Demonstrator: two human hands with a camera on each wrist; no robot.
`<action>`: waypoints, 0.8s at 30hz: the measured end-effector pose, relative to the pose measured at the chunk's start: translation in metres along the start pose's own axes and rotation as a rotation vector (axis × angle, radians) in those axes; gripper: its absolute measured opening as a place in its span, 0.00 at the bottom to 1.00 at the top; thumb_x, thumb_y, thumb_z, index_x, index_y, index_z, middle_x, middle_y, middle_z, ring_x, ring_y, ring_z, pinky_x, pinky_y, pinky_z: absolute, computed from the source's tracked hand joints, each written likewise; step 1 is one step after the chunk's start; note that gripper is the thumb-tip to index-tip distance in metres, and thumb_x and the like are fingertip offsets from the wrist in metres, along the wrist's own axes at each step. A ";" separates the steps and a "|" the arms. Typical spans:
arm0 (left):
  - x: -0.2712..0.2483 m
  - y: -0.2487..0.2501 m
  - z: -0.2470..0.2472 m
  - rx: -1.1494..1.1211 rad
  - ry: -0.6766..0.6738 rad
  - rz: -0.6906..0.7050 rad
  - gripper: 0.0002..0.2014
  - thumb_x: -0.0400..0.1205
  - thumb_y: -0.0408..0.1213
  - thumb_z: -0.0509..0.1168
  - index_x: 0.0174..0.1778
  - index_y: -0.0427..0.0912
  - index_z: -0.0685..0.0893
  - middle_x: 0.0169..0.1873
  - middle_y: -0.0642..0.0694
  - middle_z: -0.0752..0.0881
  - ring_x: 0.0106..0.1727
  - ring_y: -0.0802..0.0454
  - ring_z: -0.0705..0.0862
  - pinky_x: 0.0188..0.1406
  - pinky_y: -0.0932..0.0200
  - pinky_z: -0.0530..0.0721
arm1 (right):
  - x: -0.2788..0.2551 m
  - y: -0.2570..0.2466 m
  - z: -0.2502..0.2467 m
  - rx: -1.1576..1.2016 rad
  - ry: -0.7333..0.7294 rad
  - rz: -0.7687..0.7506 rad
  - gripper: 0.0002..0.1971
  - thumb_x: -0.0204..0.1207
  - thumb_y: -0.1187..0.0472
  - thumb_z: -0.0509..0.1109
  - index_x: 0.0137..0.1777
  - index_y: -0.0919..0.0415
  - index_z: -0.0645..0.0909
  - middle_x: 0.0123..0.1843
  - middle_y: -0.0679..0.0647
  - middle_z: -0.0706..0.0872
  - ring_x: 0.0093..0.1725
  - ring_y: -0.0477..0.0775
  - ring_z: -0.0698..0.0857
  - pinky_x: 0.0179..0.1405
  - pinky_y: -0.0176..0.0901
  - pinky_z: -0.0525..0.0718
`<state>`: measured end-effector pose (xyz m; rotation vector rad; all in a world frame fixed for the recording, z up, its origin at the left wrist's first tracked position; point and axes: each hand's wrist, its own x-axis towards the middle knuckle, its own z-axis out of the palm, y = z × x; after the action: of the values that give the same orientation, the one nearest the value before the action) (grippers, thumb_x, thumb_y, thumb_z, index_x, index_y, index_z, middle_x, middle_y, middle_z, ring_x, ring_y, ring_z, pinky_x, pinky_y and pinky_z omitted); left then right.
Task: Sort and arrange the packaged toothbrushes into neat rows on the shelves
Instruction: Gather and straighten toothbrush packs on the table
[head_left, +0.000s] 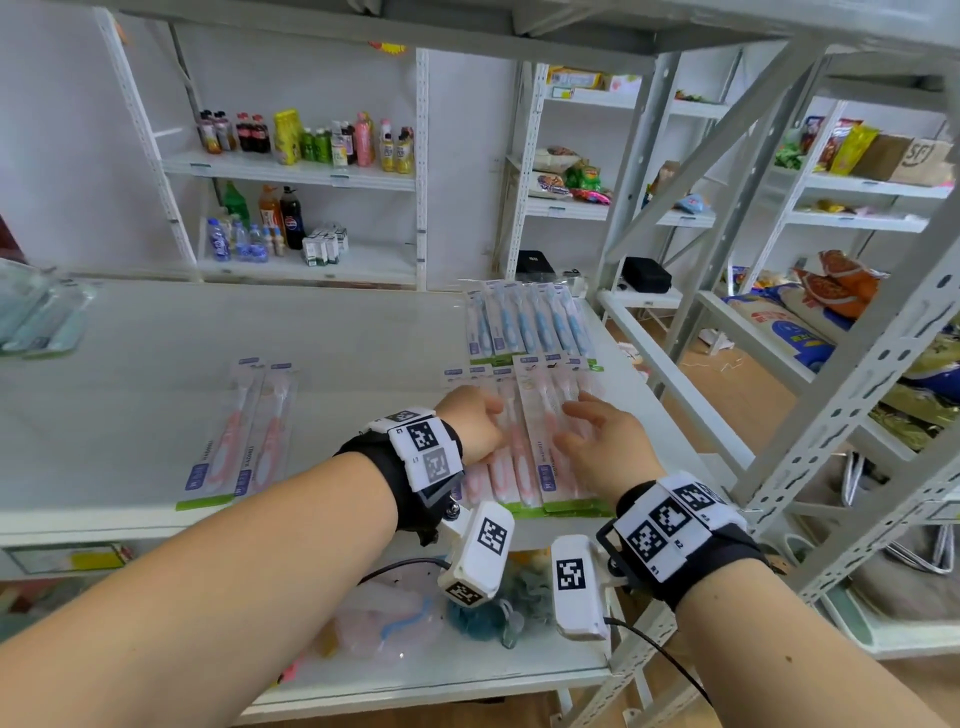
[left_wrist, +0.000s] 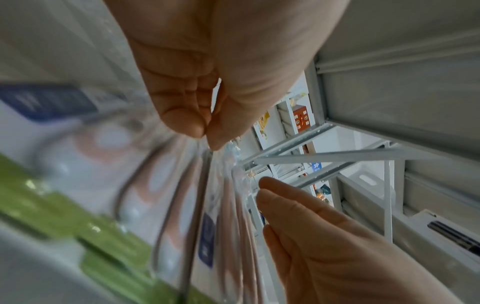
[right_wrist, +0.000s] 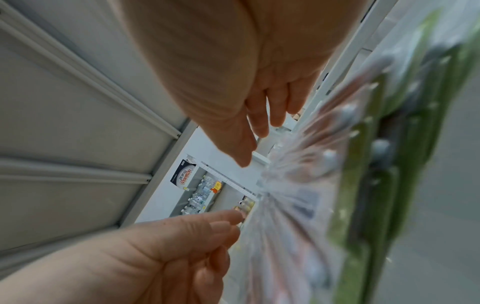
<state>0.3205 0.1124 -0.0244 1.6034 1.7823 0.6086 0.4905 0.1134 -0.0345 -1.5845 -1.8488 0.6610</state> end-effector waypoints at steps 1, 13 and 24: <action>0.000 -0.005 -0.005 -0.022 0.031 0.002 0.23 0.79 0.29 0.64 0.72 0.39 0.75 0.64 0.41 0.81 0.62 0.44 0.82 0.61 0.57 0.80 | 0.000 -0.005 0.001 0.004 0.011 -0.013 0.21 0.75 0.61 0.71 0.69 0.57 0.79 0.78 0.51 0.71 0.75 0.52 0.71 0.73 0.41 0.65; -0.056 -0.134 -0.122 0.059 0.398 -0.303 0.19 0.78 0.34 0.65 0.65 0.45 0.79 0.65 0.42 0.79 0.64 0.43 0.80 0.64 0.56 0.78 | -0.013 -0.118 0.099 0.146 -0.273 -0.086 0.16 0.74 0.57 0.73 0.62 0.57 0.83 0.55 0.51 0.84 0.50 0.46 0.81 0.48 0.30 0.75; -0.084 -0.194 -0.149 0.177 0.284 -0.465 0.34 0.67 0.51 0.76 0.66 0.45 0.73 0.62 0.43 0.72 0.58 0.43 0.80 0.55 0.54 0.81 | -0.026 -0.176 0.192 -0.074 -0.432 0.039 0.20 0.68 0.50 0.75 0.57 0.57 0.80 0.46 0.48 0.81 0.41 0.46 0.79 0.33 0.33 0.73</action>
<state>0.0827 0.0148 -0.0490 1.1820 2.3785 0.4818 0.2341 0.0622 -0.0443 -1.6215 -2.1729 1.0290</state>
